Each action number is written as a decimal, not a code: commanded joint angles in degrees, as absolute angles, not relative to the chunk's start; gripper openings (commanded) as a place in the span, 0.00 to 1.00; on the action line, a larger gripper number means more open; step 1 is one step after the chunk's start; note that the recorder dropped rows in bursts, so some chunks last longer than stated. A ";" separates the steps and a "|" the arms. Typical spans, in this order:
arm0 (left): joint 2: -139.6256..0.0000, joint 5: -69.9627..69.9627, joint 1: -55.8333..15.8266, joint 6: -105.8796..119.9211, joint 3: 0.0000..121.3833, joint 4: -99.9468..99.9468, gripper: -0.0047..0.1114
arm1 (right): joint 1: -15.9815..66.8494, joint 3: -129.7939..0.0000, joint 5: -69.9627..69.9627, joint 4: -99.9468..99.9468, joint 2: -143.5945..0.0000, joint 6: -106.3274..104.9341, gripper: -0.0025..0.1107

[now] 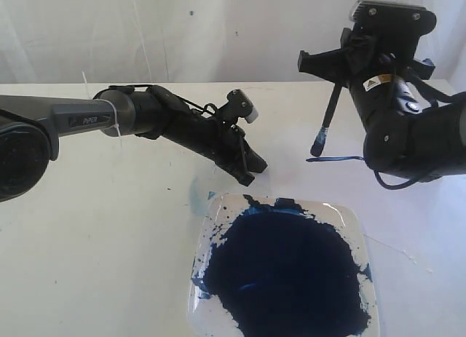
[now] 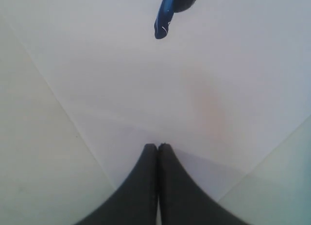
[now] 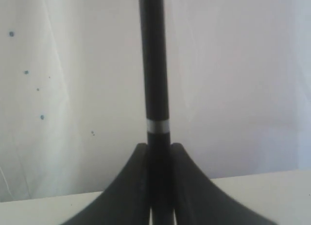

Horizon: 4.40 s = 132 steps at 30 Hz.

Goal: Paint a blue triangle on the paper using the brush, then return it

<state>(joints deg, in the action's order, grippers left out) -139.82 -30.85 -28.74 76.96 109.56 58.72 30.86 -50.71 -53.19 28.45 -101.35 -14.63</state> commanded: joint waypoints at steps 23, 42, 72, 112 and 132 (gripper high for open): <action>-139.62 -32.61 -28.91 77.37 109.72 59.08 0.04 | 30.78 -50.85 -58.86 28.48 -105.86 -11.49 0.02; -139.62 -32.61 -28.91 77.37 109.72 59.08 0.04 | 30.78 -50.65 -52.36 44.16 -101.27 -26.40 0.02; -139.62 -32.79 -28.91 77.37 109.72 59.08 0.04 | 30.78 -54.15 -51.22 30.63 -104.21 -14.31 0.02; -139.62 -32.84 -28.91 77.37 109.72 59.08 0.04 | 30.78 -53.81 -47.70 43.37 -102.78 -26.71 0.02; -139.62 -32.99 -28.91 77.37 109.72 59.08 0.04 | 30.78 -48.82 -51.87 54.43 -98.51 -37.28 0.02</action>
